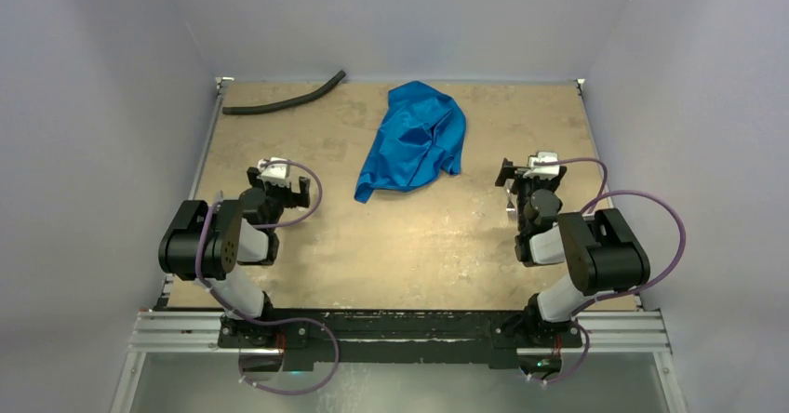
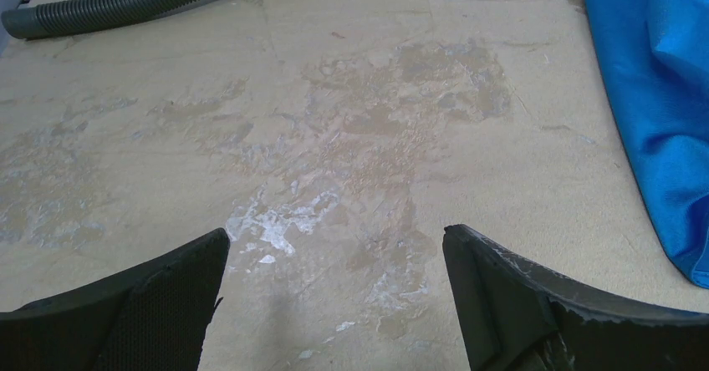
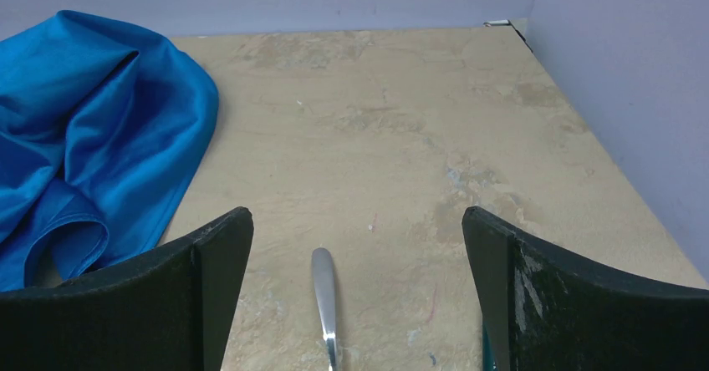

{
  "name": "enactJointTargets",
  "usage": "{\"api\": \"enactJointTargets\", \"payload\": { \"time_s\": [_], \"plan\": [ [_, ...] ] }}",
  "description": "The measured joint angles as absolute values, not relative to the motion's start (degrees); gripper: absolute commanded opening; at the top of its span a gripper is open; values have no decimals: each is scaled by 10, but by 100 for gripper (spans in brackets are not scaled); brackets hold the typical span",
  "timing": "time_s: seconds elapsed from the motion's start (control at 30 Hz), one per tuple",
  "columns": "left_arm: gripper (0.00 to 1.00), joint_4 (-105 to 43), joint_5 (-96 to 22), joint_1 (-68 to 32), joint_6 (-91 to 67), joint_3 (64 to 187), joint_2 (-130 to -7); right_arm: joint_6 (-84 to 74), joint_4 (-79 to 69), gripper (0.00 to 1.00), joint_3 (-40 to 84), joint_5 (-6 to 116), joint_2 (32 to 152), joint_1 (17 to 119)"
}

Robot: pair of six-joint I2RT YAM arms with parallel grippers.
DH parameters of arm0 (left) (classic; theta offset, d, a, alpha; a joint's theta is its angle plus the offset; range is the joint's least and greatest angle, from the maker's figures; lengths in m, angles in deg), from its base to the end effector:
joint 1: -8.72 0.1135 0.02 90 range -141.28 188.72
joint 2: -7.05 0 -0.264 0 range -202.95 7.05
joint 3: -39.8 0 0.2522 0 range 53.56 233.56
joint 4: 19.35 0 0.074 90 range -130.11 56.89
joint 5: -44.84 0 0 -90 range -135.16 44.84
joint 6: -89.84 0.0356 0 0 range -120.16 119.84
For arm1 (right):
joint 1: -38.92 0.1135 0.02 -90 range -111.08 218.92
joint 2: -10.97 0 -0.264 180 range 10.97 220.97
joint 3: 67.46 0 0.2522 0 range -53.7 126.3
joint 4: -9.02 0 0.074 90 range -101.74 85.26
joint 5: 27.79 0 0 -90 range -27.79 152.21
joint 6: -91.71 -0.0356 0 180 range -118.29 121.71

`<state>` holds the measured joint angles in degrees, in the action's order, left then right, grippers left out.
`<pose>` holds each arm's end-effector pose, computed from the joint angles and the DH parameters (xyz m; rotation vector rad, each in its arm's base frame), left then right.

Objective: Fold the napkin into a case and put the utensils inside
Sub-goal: Pick up the crumpled napkin from the center of the board.

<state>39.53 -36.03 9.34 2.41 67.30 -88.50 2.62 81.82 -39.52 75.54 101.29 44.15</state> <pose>0.2476 -0.0030 0.1249 0.1467 1.7235 -0.0968 0.2450 0.0142 0.1737 0.1195 1.3895 -0.0988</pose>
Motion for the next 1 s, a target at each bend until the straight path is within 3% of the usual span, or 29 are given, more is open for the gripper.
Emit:
{"api": "enactJointTargets", "payload": {
  "time_s": [0.37, 0.5, 0.6, 0.73, 0.87, 1.0],
  "plan": [
    [99, 394, -361, 93, 23, 673, -885, 21, 814, 99, -395, 779, 1011, 442],
    [99, 368, -379, 95, 7, 681, -877, -12, 689, 99, -346, 843, 948, 442],
    [99, 270, -393, 98, -4, 721, -841, -57, 551, 99, -239, 860, 907, 441],
    [98, 79, -392, 99, -2, 865, -813, -213, 352, 96, -82, 901, 915, 438],
    [99, -106, -361, 100, 12, 1013, -809, -246, 237, 96, -11, 872, 933, 448],
    [99, -247, -312, 100, 27, 1071, -800, -183, 181, 94, 12, 872, 953, 582]
  ]
}}
